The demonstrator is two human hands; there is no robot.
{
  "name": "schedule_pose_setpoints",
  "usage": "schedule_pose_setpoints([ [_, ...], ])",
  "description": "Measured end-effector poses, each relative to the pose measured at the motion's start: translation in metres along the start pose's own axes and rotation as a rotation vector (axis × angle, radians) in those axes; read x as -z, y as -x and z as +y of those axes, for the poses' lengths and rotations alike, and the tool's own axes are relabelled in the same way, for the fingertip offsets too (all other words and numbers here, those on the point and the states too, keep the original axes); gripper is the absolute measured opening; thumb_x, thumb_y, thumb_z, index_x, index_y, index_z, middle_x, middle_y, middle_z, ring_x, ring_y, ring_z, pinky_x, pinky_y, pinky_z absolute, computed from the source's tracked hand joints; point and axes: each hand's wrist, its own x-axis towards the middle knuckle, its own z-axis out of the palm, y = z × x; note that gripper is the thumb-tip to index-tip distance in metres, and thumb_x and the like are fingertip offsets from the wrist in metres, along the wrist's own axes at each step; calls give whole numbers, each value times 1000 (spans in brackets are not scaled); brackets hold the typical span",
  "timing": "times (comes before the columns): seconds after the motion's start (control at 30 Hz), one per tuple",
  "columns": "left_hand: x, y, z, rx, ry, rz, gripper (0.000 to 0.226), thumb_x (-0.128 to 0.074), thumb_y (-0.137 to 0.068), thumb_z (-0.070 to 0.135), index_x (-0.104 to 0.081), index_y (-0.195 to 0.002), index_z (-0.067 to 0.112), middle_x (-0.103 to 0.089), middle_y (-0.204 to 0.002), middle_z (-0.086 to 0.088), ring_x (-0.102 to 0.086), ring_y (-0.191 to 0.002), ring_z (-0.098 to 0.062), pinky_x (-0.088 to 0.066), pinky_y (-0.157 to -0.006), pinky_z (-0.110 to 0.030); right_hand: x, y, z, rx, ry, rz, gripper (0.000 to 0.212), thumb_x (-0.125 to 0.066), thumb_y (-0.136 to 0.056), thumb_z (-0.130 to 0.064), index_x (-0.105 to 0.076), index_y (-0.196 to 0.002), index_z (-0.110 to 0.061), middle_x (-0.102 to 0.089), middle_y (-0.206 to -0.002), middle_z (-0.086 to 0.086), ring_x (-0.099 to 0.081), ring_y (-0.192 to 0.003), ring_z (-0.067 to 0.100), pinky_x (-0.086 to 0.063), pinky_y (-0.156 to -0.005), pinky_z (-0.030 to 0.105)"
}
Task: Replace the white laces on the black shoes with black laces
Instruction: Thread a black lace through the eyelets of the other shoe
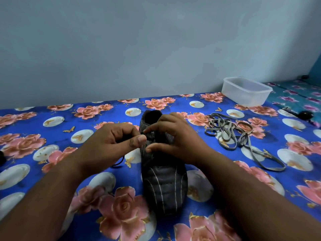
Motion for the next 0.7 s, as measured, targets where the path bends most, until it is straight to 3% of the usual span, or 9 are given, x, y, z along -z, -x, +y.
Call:
schedule_pose_setpoints([
  [0.13,-7,2,10,-73,181,5,34,-58,-89,42,-74,-79,14,-68,-69,-2,-60,-65,-14,-49,-67,-24,-2,-2,2,47,53,39,25,-66,-88,-47,-78,-96,-26,-65,-82,-7,-54,-81,15,-42,-72,38],
  [0.23,-17,-4,0,-85,204,184,36,-50,-97,33,-74,-80,11,-72,-75,-1,-62,-73,-12,-48,-75,-22,6,-1,4,21,-83,97,12,-76,-87,-31,-78,-89,-19,-63,-77,-12,-53,-75,7,-42,-72,30],
  [0.33,-28,-14,-18,16,168,198,25,-48,-97,28,-72,-99,22,-71,-98,6,-63,-95,-7,-46,-88,-24,15,-1,1,-108,-351,28,2,-77,-87,-17,-76,-89,-16,-68,-76,-4,-57,-71,8,-46,-68,30],
  [0.43,-35,-17,-30,8,-23,107,26,-57,-91,41,-67,-115,39,-60,-114,13,-57,-113,-11,-41,-95,-18,16,0,0,-163,-459,16,5,-71,-92,-17,-77,-93,-16,-74,-81,2,-64,-73,21,-51,-70,37],
  [0.53,-37,-18,-29,-37,-65,150,13,-61,-89,45,-70,-98,42,-57,-108,11,-57,-107,-11,-39,-88,-11,18,-1,0,-225,-610,95,13,-67,-93,-14,-78,-93,-22,-77,-88,5,-69,-83,28,-55,-79,42],
  [0.57,-38,-19,-28,-51,-61,167,5,-65,-91,41,-69,-93,40,-57,-106,8,-58,-105,-10,-38,-87,-10,19,-1,2,-261,-687,140,17,-65,-93,-12,-77,-91,-24,-77,-88,3,-69,-82,21,-55,-77,35],
  [0.63,-40,-18,-28,-44,-75,191,10,-70,-93,33,-67,-86,40,-58,-105,6,-57,-101,-6,-37,-84,-8,25,-3,6,-321,-793,234,21,-60,-94,-13,-77,-88,-25,-74,-82,-4,-61,-73,11,-49,-69,23],
  [0.7,-41,-17,-28,-17,-74,202,11,-70,-93,32,-67,-85,39,-57,-104,7,-56,-99,-4,-35,-82,-7,30,-3,13,-390,-886,318,21,-61,-95,-20,-78,-85,-28,-71,-81,-7,-55,-69,12,-45,-66,25],
])
